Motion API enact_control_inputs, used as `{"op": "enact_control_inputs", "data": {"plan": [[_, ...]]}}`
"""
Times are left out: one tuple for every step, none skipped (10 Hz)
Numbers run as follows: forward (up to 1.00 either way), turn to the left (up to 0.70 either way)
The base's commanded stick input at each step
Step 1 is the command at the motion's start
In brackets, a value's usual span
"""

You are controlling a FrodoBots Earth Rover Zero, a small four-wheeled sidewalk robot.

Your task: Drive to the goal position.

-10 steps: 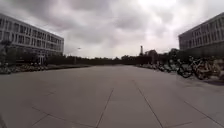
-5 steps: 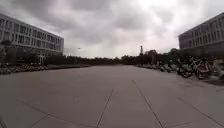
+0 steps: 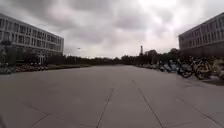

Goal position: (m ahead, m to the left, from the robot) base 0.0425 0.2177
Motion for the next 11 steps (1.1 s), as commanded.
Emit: {"op": "enact_control_inputs", "data": {"plan": [[0.05, 0.0], [0.05, 0.0], [0.05, 0.0], [0.05, 0.0], [0.05, 0.0], [0.05, 0.0], [0.05, 0.0], [0.05, 0.0], [0.05, 0.0], [0.05, 0.0], [0.05, 0.0]]}}
